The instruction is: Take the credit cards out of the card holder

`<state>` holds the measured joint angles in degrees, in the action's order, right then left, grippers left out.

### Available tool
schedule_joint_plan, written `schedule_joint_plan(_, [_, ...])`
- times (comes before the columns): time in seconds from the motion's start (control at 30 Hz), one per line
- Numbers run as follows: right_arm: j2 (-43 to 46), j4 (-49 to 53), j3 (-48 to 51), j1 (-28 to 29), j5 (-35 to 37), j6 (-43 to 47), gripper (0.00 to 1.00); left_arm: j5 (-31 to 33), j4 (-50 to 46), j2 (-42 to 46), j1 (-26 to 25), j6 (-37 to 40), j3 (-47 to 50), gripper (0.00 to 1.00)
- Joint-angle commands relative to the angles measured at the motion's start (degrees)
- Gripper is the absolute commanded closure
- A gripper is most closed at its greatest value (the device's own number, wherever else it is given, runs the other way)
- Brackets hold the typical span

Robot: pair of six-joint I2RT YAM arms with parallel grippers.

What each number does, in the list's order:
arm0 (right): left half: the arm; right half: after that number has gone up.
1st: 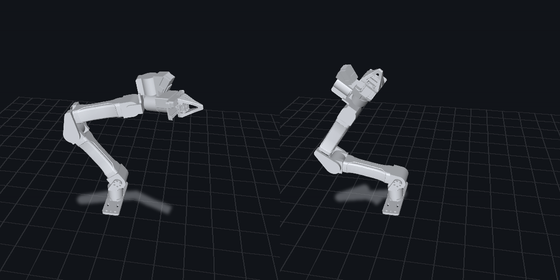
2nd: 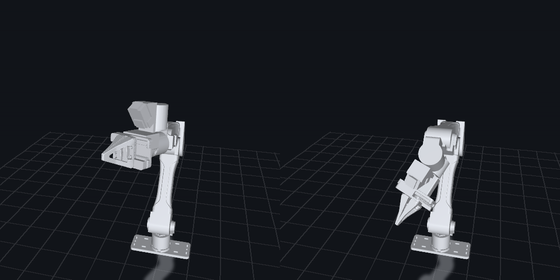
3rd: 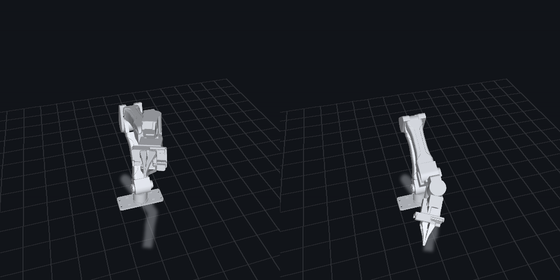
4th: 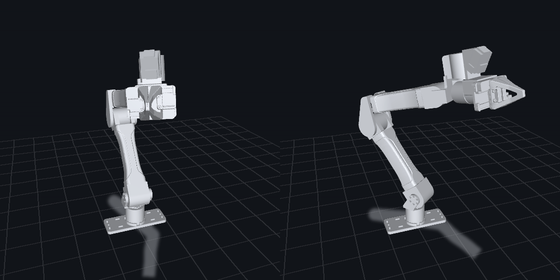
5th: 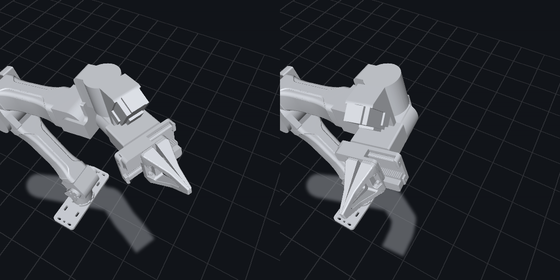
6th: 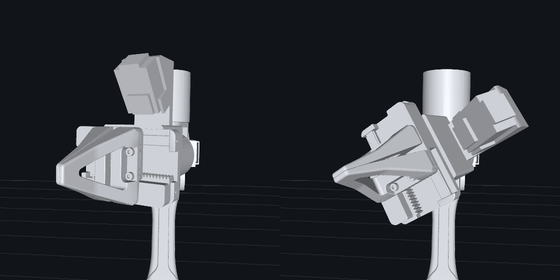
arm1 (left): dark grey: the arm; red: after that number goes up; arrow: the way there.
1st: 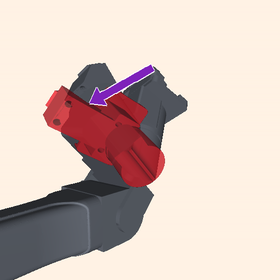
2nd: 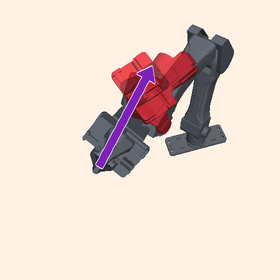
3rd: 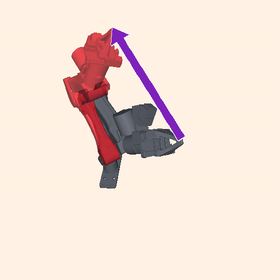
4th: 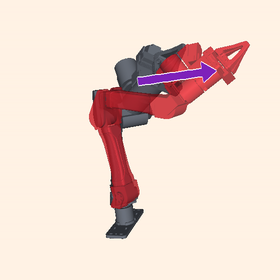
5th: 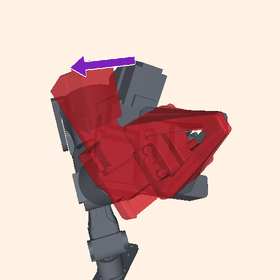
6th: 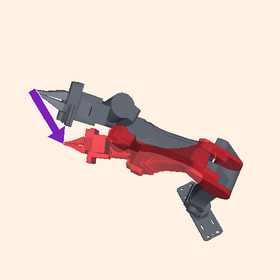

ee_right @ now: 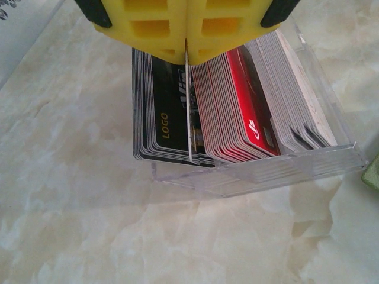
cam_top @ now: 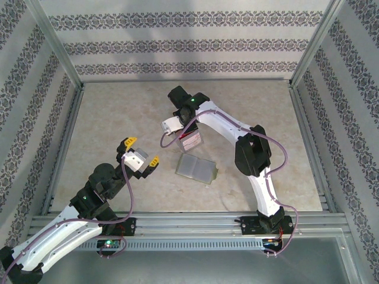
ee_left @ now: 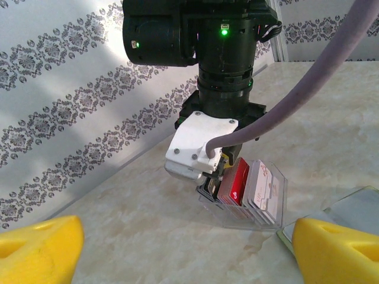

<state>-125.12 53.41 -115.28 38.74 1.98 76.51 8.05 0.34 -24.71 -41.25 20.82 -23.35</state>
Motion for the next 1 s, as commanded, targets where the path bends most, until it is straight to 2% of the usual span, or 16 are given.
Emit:
schedule_joint_plan(0.0, [-1.27, 0.13, -2.01, -0.86, -1.1, 0.53, 1.0, 1.09, -0.08, 0.01, -0.49, 0.54, -0.38, 0.08])
schedule_joint_plan(0.37, [-4.38, -0.5, -4.92, -1.34, -1.53, 0.53, 0.99, 0.89, -0.15, -0.6, -0.49, 0.5, -0.73, 0.06])
schedule_joint_plan(0.63, [-5.62, -0.84, -6.44, -1.49, -1.89, 0.04, 0.88, 0.83, -0.08, -1.04, -0.5, 0.35, -0.99, 0.05])
schedule_joint_plan(0.97, [-5.09, -1.02, -6.44, -1.95, -1.83, -0.83, 0.79, 0.87, 0.77, -2.35, -0.49, 0.63, -1.17, 0.04])
